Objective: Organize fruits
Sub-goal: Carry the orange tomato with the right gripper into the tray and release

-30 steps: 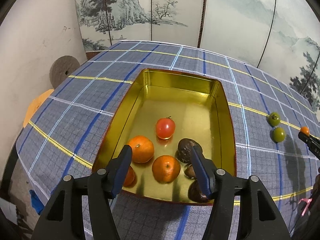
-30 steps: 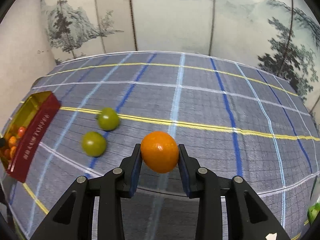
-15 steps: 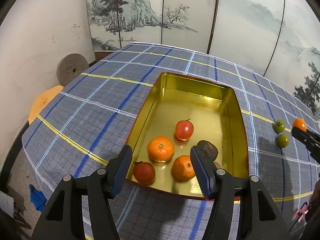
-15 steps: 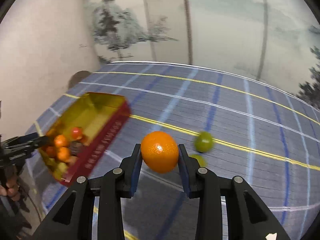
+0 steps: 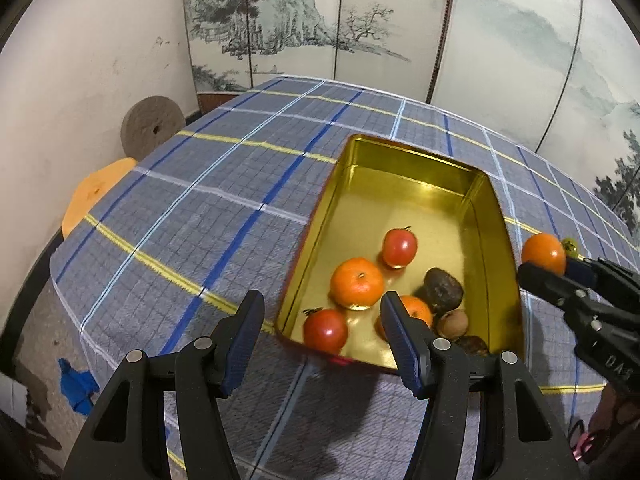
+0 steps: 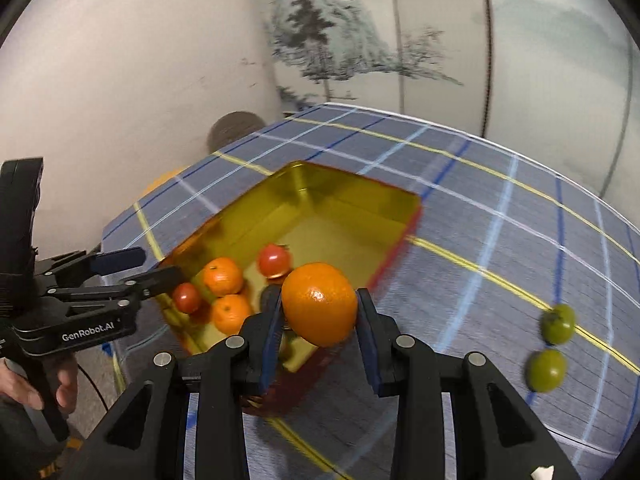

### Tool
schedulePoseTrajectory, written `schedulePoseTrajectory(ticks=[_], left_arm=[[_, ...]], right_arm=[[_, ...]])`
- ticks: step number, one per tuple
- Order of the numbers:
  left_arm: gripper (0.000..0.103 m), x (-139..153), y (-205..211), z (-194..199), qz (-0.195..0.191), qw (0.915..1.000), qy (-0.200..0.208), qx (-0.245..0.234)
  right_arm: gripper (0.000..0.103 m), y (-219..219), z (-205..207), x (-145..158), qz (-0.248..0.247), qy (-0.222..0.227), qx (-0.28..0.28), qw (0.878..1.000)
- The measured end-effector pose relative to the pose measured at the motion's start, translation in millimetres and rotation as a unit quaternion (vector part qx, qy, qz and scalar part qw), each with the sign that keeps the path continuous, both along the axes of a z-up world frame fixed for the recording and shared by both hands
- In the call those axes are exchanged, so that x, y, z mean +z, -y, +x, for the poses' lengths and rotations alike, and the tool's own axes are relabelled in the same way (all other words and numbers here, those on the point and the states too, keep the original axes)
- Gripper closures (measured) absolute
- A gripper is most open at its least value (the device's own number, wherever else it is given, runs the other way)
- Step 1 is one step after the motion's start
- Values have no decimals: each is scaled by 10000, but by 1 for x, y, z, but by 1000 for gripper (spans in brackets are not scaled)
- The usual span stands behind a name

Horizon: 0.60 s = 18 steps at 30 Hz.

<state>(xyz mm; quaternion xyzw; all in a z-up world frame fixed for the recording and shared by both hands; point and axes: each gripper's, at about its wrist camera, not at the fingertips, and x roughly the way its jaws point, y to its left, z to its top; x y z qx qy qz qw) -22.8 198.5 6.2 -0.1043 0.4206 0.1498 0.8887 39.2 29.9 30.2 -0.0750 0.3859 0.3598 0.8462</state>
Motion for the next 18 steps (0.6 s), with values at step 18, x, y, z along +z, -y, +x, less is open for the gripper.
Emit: schedulePoseTrajectory(ticks=[18], left_arm=[[42, -7, -19, -14, -146, 9997, -118, 170]], right_arm=[[71, -52, -11, -30, -470, -38, 478, 9977]])
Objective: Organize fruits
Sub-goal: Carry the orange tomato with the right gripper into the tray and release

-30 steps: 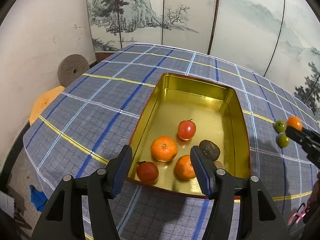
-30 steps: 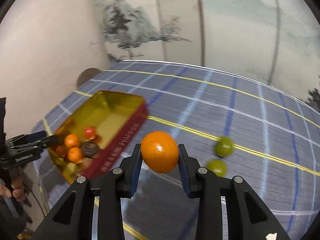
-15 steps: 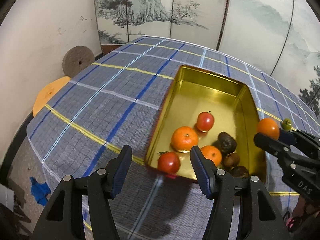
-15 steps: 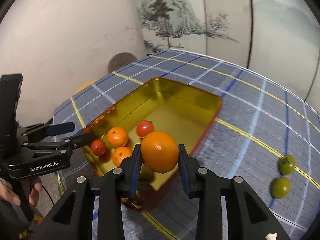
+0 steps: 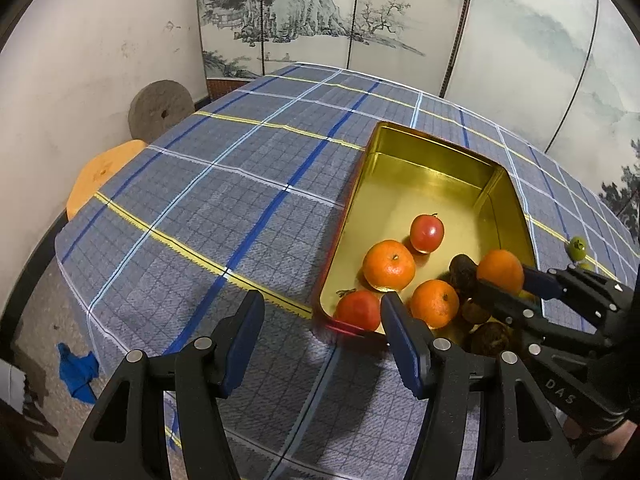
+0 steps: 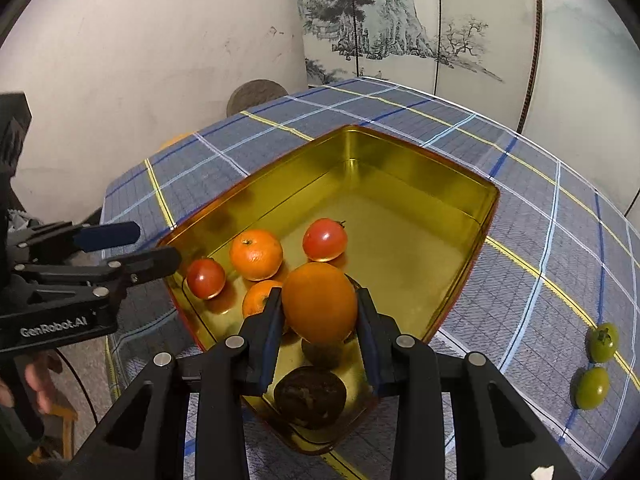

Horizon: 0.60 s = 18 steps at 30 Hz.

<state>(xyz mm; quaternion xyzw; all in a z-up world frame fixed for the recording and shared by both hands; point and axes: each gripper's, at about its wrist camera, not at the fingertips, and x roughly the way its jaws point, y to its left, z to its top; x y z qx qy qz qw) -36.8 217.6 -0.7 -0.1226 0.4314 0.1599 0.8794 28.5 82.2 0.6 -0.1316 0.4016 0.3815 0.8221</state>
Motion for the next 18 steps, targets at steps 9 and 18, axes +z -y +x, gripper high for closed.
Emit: schedulePoseTrajectory(ticks=[9, 18], left_arm=[[42, 0, -2, 0, -41, 9999, -84, 48], [42, 2, 3, 0, -109, 9999, -103, -31]], right_arm=[[69, -5, 0, -9, -78, -96, 10, 9999], [68, -4, -1, -8, -56, -85, -6, 9999]])
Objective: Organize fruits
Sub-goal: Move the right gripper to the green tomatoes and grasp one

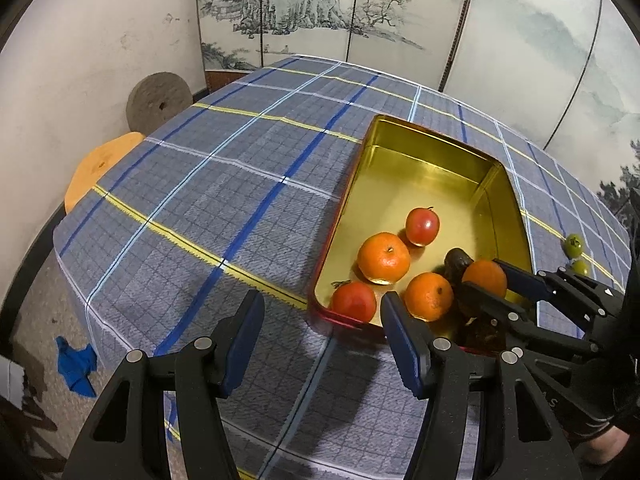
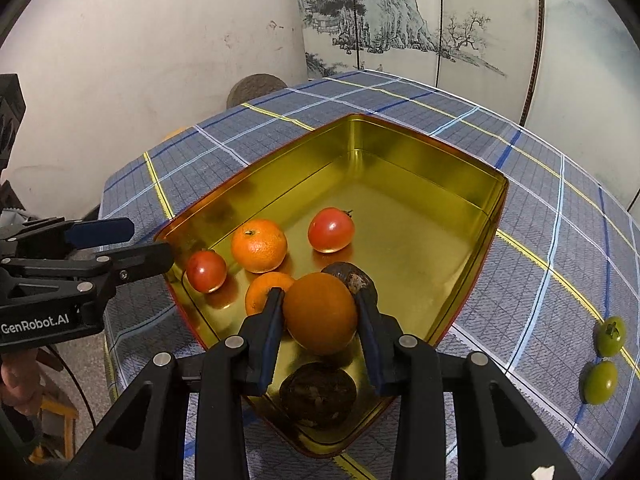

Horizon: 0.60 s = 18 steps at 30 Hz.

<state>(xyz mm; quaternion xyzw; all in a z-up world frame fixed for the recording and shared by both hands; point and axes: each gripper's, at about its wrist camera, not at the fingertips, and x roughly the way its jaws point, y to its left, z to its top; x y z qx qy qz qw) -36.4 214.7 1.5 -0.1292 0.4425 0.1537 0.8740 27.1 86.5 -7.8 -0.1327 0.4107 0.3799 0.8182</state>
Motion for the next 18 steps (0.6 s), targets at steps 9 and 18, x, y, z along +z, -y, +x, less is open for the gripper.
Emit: schedulePoseTrajectory(ticks=[9, 18], left_arm=[[42, 10, 7, 7, 73, 9999, 91, -108], [42, 16, 34, 22, 61, 9987, 166, -479]], right_arm=[[67, 20, -6, 25, 322, 150, -72, 9993], [63, 105, 20, 28, 144, 308, -1126, 9931]])
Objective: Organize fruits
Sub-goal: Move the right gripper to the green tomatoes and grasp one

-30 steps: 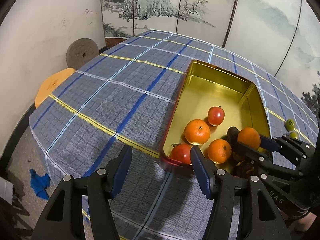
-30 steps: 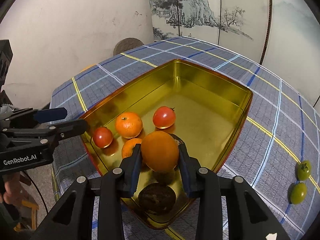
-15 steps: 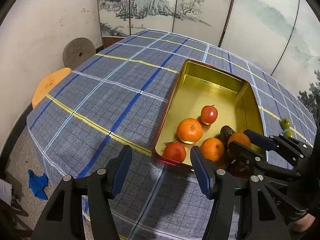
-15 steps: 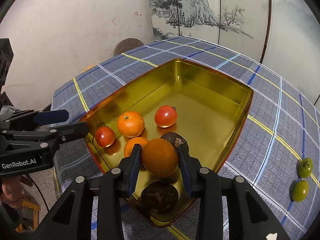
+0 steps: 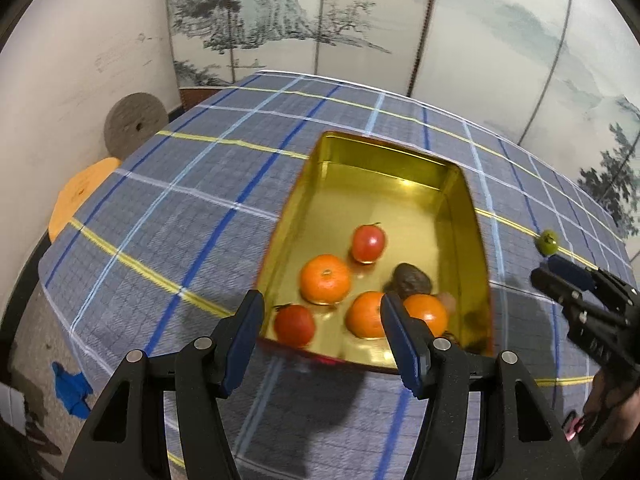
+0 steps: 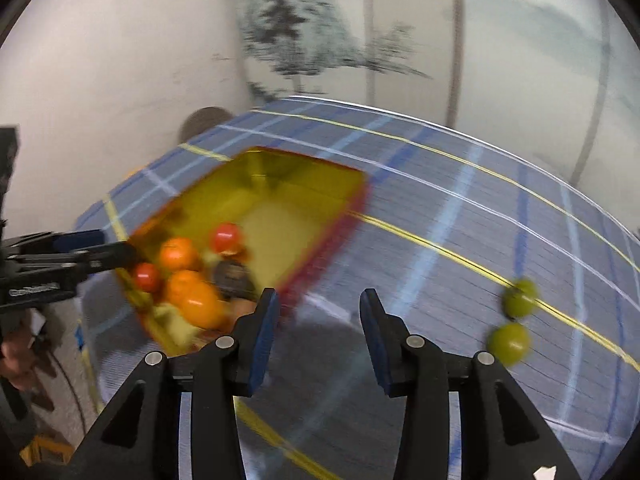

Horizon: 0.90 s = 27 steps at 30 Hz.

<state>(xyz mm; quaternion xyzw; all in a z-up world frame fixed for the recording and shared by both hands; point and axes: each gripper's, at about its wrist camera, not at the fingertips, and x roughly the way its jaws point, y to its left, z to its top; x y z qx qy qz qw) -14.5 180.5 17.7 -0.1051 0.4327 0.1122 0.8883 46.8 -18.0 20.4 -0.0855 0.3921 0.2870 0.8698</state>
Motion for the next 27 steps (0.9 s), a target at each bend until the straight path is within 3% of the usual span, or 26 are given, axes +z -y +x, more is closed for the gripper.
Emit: schedulePoseTrajectory(ticks=[9, 27], left_arm=[[42, -1, 28, 17, 61, 9994, -62, -322], [42, -3, 84, 51, 184, 9956, -161, -899]], right_arm=[[61, 82, 27, -17, -375, -26, -977, 9945], [59, 94, 57, -57, -508, -331, -1109, 9920]])
